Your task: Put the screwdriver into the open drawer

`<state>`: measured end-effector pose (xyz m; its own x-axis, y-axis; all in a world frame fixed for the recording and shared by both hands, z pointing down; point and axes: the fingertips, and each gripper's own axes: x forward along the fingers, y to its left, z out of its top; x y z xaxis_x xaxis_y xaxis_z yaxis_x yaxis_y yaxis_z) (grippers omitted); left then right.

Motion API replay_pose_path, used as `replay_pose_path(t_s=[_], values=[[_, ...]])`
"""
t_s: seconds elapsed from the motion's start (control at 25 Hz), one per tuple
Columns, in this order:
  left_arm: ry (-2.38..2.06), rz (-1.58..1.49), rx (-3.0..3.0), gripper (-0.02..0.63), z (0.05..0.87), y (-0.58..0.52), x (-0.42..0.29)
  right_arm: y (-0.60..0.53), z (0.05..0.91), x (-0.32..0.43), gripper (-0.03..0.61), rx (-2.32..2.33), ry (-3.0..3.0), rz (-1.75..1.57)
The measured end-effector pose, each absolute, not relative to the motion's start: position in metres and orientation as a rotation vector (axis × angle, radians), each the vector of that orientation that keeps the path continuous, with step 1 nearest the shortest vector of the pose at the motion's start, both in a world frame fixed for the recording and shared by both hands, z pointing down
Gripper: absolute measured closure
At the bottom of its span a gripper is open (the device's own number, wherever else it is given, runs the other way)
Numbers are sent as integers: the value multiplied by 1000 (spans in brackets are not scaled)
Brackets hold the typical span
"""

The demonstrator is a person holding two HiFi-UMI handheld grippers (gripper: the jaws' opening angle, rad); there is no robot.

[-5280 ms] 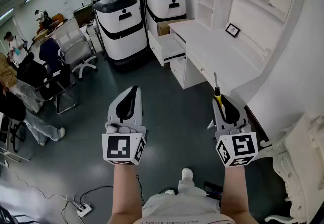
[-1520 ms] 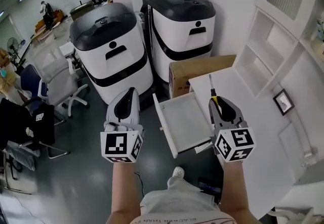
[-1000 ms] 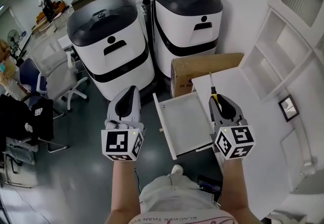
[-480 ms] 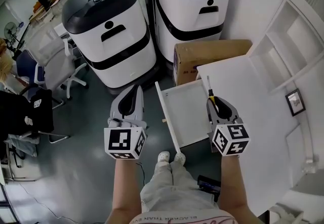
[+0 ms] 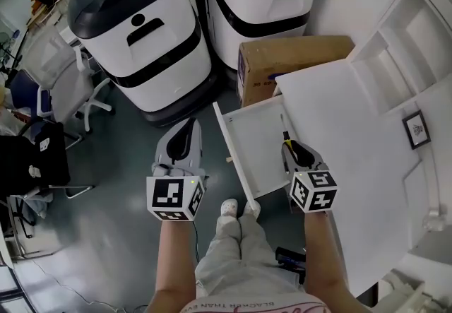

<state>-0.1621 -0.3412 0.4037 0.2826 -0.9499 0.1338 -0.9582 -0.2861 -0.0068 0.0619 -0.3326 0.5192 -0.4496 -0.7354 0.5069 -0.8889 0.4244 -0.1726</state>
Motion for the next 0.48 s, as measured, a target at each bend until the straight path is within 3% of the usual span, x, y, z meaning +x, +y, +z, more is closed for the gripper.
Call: replay_pose_path(t_s=[0.48], values=[[-1737, 204, 2435, 606, 443, -357, -166, -333, 600, 49, 492, 1315, -2172, 739]])
